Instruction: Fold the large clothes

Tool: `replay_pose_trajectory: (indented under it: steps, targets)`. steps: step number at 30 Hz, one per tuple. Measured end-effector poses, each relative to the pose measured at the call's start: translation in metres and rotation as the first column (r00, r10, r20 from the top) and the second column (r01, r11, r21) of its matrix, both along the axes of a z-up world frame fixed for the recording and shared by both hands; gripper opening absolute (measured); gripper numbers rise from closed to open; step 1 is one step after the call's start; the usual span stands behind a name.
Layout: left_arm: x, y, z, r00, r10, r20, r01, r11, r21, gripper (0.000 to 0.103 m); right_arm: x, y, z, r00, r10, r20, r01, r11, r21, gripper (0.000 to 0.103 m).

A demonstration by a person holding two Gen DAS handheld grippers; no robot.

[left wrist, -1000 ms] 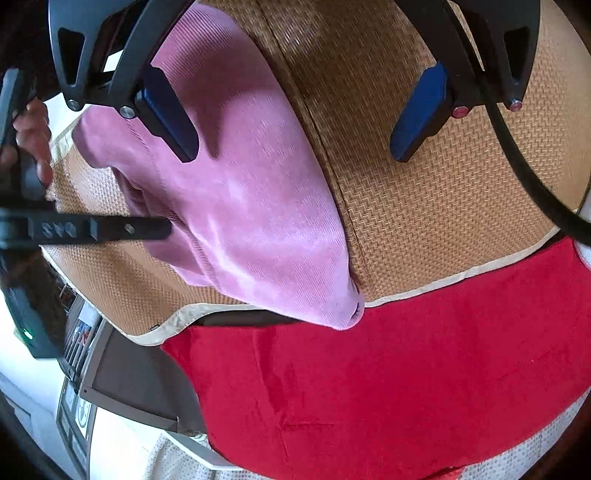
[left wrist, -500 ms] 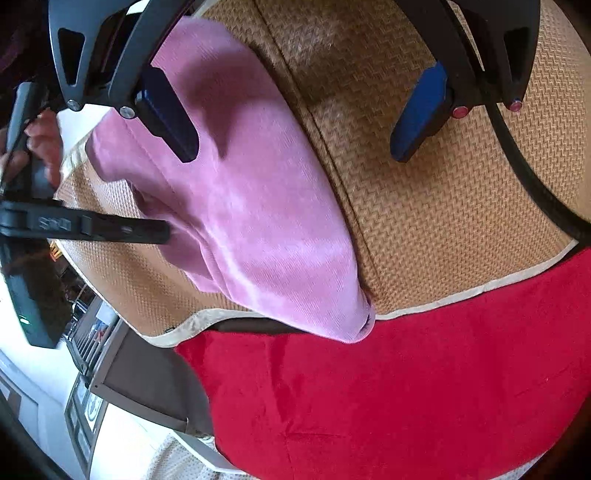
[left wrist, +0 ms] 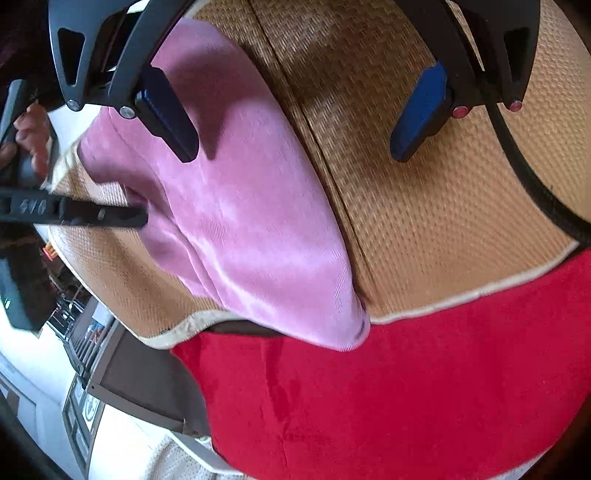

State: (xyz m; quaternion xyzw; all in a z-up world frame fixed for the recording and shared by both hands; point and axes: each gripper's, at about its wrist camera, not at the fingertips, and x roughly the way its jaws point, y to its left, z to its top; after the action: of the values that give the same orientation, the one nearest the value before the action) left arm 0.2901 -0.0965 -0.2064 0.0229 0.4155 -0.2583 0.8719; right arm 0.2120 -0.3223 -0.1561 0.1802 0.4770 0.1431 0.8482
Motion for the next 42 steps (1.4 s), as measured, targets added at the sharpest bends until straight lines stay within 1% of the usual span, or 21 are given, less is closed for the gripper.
replay_pose_trajectory:
  steps: [2,4,5,7,9,10,11,12,15,17,19,22,25,26,27,30,31,32,36,40,42]
  targets:
    - [0.011,-0.003,0.003,0.999,0.029,0.014,-0.029,1.000,-0.005,0.103,0.008,-0.001,0.012,0.999,-0.033,0.034,0.032,0.999,0.021,0.038]
    - [0.023,-0.005,0.001,0.998,0.060,0.021,-0.060,0.998,0.001,0.103,0.023,-0.002,0.014,0.997,-0.065,0.032,0.064,0.997,0.036,0.038]
    - [0.028,-0.009,0.000,0.998,0.062,0.023,-0.062,0.998,0.014,0.103,0.034,-0.002,0.012,0.996,-0.087,0.019,0.087,0.995,0.043,0.038]
    - [0.036,-0.020,-0.013,0.999,0.046,0.014,-0.047,0.995,0.083,0.103,0.047,0.000,0.002,0.993,-0.121,-0.006,0.121,0.992,0.033,0.038]
    - [0.041,-0.021,-0.021,0.999,0.037,-0.028,-0.035,0.998,0.053,0.103,0.066,0.001,-0.012,0.987,-0.146,-0.066,0.147,0.989,0.005,0.038]
    - [0.043,-0.019,-0.024,0.997,0.040,-0.066,-0.038,0.999,0.028,0.103,0.075,0.002,-0.030,0.981,-0.149,-0.128,0.151,0.989,0.005,0.038]
    - [0.044,-0.016,-0.023,0.996,0.042,-0.081,-0.041,0.999,0.016,0.103,0.077,0.002,-0.035,0.980,-0.145,-0.134,0.148,0.989,0.014,0.038]
    - [0.043,-0.013,-0.021,0.996,0.042,-0.076,-0.042,0.999,0.007,0.103,0.077,0.002,-0.033,0.983,-0.143,-0.116,0.146,0.989,0.019,0.038]
    - [0.033,-0.006,-0.009,0.999,0.038,-0.029,-0.038,0.999,0.004,0.103,0.065,-0.005,-0.021,0.987,-0.143,-0.079,0.148,0.987,0.059,0.037]
    - [0.023,-0.004,-0.001,1.000,0.024,-0.013,-0.024,1.000,-0.009,0.103,0.054,-0.009,-0.014,0.988,-0.141,-0.057,0.145,0.987,0.064,0.037]
    - [0.011,0.001,0.004,1.000,0.009,0.002,-0.009,1.000,-0.003,0.103,0.038,-0.010,-0.004,0.993,-0.108,-0.039,0.110,0.992,0.067,0.039]
    - [-0.003,0.001,0.007,0.999,-0.024,0.021,0.023,0.999,0.031,0.103,0.016,-0.004,0.008,0.997,-0.071,-0.014,0.072,0.997,0.031,0.039]
    - [-0.013,-0.003,-0.004,0.999,-0.041,0.003,0.040,0.996,0.084,0.103,-0.001,-0.002,0.015,1.000,-0.030,0.005,0.030,0.999,0.009,0.039]
    - [-0.014,-0.005,-0.010,0.999,-0.045,-0.006,0.045,0.994,0.100,0.103,-0.008,0.001,0.012,1.000,-0.021,0.001,0.021,1.000,-0.001,0.039]
    - [-0.014,-0.005,-0.016,0.999,-0.044,-0.013,0.045,0.994,0.099,0.103,-0.014,0.001,0.009,1.000,-0.017,-0.014,0.017,1.000,-0.008,0.039]
    - [-0.010,0.000,-0.019,0.998,-0.039,-0.058,0.042,0.998,0.056,0.103,-0.012,0.010,-0.022,0.993,-0.006,-0.116,-0.001,0.998,-0.061,0.039]
    - [-0.011,0.001,-0.016,0.998,-0.033,-0.047,0.036,0.998,0.055,0.103,-0.012,0.012,-0.025,0.994,-0.004,-0.110,-0.003,0.998,-0.067,0.041]
    - [-0.013,0.002,-0.013,0.999,-0.033,-0.031,0.034,0.998,0.056,0.103,-0.011,0.011,-0.020,0.995,-0.004,-0.100,-0.002,0.998,-0.058,0.040]
    - [-0.022,0.005,0.003,0.999,-0.028,0.044,0.026,0.998,0.057,0.103,-0.013,-0.004,-0.002,0.999,-0.028,-0.040,0.029,0.999,0.027,0.041]
    - [-0.026,0.009,0.021,0.992,0.016,0.127,-0.026,0.996,0.081,0.103,-0.017,-0.013,0.021,0.996,-0.062,0.068,0.057,0.996,0.073,0.041]
    - [-0.029,0.012,0.027,0.985,0.039,0.165,-0.055,0.994,0.095,0.103,-0.021,-0.018,0.030,0.989,-0.098,0.114,0.087,0.992,0.093,0.055]
